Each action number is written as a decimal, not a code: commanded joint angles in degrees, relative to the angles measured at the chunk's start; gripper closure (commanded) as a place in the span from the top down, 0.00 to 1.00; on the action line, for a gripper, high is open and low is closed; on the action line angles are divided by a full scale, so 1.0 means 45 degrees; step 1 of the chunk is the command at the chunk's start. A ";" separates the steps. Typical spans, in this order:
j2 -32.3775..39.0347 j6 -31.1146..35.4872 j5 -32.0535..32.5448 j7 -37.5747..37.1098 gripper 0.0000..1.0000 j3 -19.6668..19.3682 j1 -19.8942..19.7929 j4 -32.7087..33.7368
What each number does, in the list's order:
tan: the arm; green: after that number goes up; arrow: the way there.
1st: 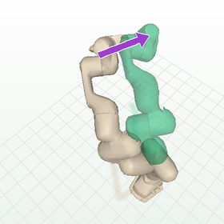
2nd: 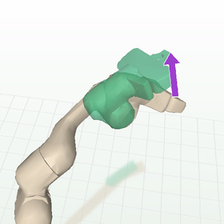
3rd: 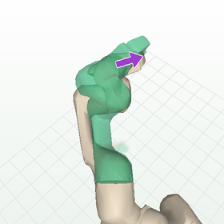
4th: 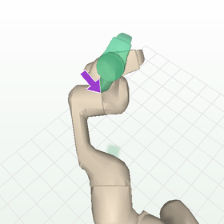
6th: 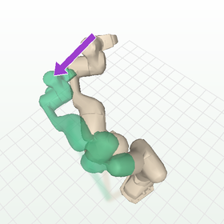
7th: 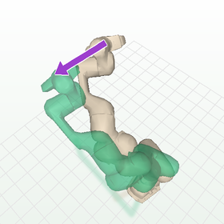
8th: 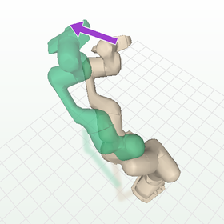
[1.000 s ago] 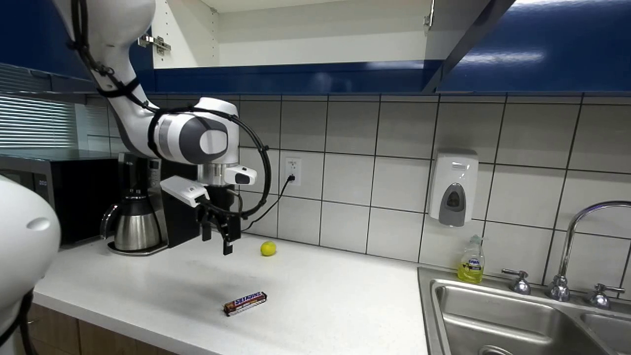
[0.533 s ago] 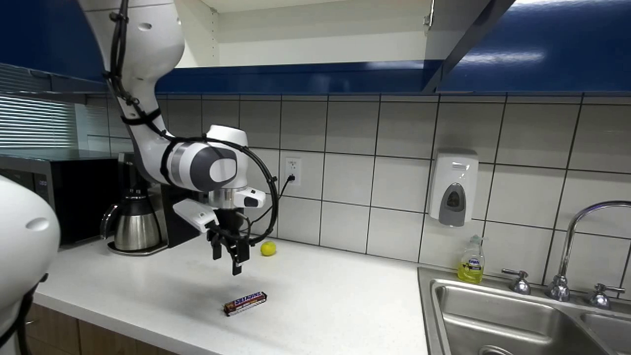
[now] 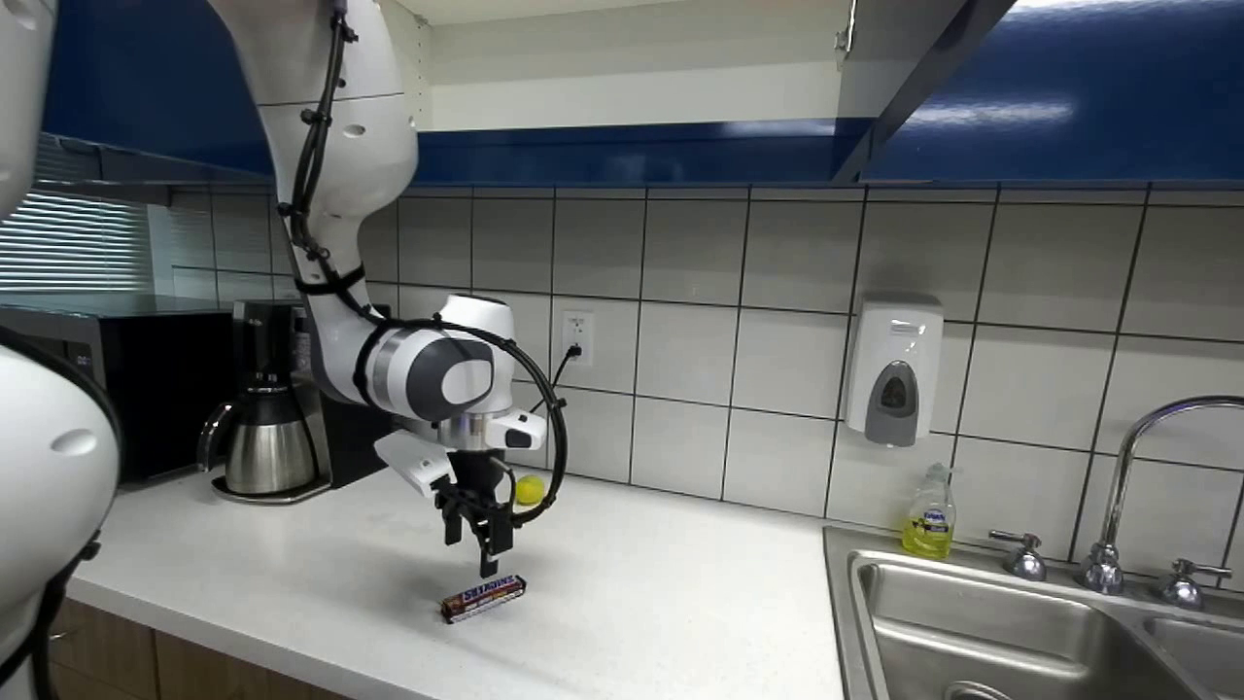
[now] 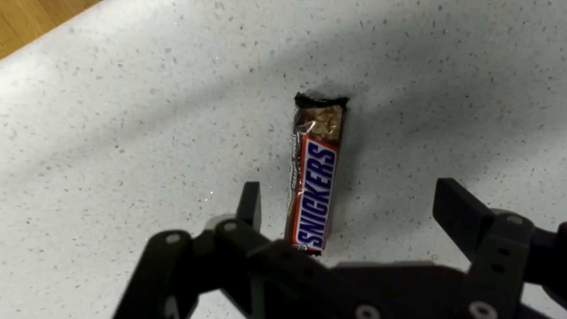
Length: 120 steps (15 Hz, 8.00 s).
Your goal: Put the candy bar into the cupboard
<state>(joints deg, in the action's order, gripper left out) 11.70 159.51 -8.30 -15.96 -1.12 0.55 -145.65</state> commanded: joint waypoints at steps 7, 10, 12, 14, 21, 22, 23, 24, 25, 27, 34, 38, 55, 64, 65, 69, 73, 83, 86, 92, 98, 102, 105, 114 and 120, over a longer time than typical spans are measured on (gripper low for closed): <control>0.1747 0.0211 -0.0302 -0.0842 1.00 -0.0202 0.0172 0.1078; 0.1978 0.0152 -0.0277 -0.1103 1.00 -0.0296 0.0239 0.1188; 0.2106 0.0134 -0.0245 -0.1284 1.00 -0.0372 0.0297 0.1268; 0.2188 0.0101 -0.0235 -0.1418 1.00 -0.0457 0.0351 0.1350; 0.2459 -0.0023 -0.0182 -0.1858 1.00 -0.0686 0.0557 0.1692; 0.2489 -0.0052 -0.0169 -0.1887 1.00 -0.0700 0.0579 0.1749; 0.2527 -0.0077 -0.0161 -0.1932 1.00 -0.0717 0.0604 0.1805; 0.2573 -0.0093 -0.0158 -0.1971 1.00 -0.0730 0.0629 0.1864; 0.2614 -0.0106 -0.0148 -0.2028 1.00 -0.0755 0.0674 0.1915; 0.2695 -0.0136 -0.0140 -0.2134 1.00 -0.0809 0.0780 0.2015; 0.2949 -0.0210 -0.0130 -0.2266 0.52 -0.0846 0.1006 0.2338; 0.2957 -0.0305 -0.0118 -0.2308 0.22 -0.0913 0.1068 0.2413; 0.0591 -0.0343 0.1770 -0.0760 0.07 -0.1041 0.1606 0.1698; -0.2014 -0.0697 0.2503 0.1662 0.07 -0.0100 0.1429 -0.0169; -0.2409 -0.0771 0.2750 0.1615 0.07 -0.0092 0.1437 -0.0439; -0.4174 -0.1569 0.3418 0.1418 0.07 0.0192 0.1345 -0.1459; -0.6544 -0.2635 0.3305 0.1389 0.07 0.0633 0.1241 -0.2315; -1.2047 -0.6306 0.2955 0.1472 0.07 0.1409 0.1149 -0.0821; -1.2550 -0.6948 0.3026 0.1405 0.07 0.1510 0.0966 0.0498; -1.2250 -0.7237 0.3060 0.1351 0.07 0.1585 0.0460 0.3236; -1.1484 -0.8020 0.2999 0.1383 0.07 0.1592 0.0213 0.5800; -1.0514 -0.8738 0.2960 0.1269 0.07 0.1568 0.0146 0.7579; -0.9570 -0.9163 0.3170 0.1030 0.07 0.1692 -0.0061 0.8866; -0.6373 -0.9325 0.4329 -0.0040 0.07 0.2216 -0.0437 1.1925; -0.4708 -0.9440 0.5054 -0.0636 0.07 0.2065 -0.0210 1.3493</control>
<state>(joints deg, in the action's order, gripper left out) -13.81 119.95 12.03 -16.38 7.19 0.25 -91.09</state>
